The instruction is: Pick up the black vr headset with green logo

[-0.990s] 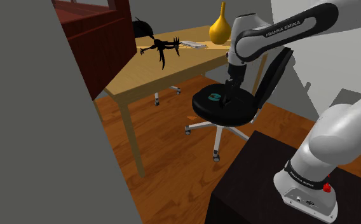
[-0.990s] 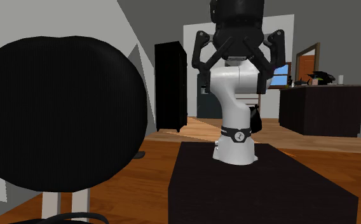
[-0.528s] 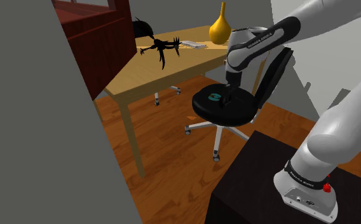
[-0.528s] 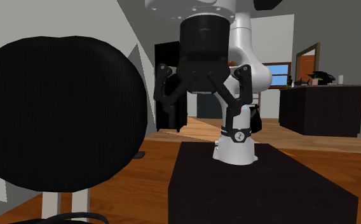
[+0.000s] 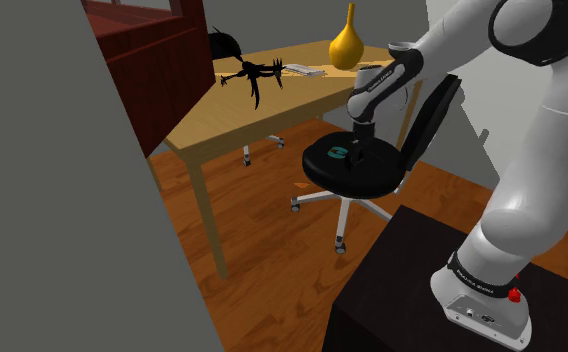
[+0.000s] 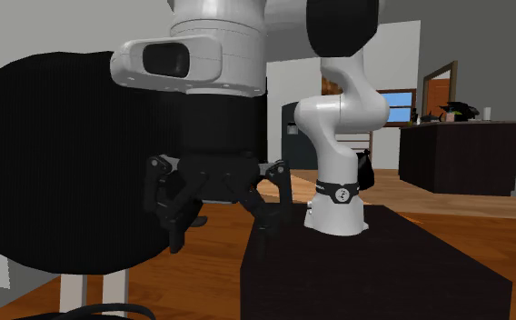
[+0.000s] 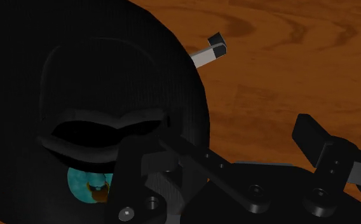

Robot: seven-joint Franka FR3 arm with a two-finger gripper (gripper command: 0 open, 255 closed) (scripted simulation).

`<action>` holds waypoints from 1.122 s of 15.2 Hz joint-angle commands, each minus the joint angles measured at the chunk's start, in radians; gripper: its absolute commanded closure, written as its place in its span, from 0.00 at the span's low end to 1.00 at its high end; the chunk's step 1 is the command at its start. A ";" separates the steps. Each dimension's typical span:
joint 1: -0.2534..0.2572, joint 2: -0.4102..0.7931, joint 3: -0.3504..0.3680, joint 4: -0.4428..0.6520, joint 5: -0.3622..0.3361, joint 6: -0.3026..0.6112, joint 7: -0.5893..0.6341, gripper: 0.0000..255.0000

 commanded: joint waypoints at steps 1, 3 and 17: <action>-0.017 0.082 -0.006 0.056 0.025 0.021 -0.038 0.00; -0.038 0.159 -0.007 0.109 0.049 0.040 -0.072 0.00; -0.094 0.369 0.018 0.212 0.109 0.138 -0.133 1.00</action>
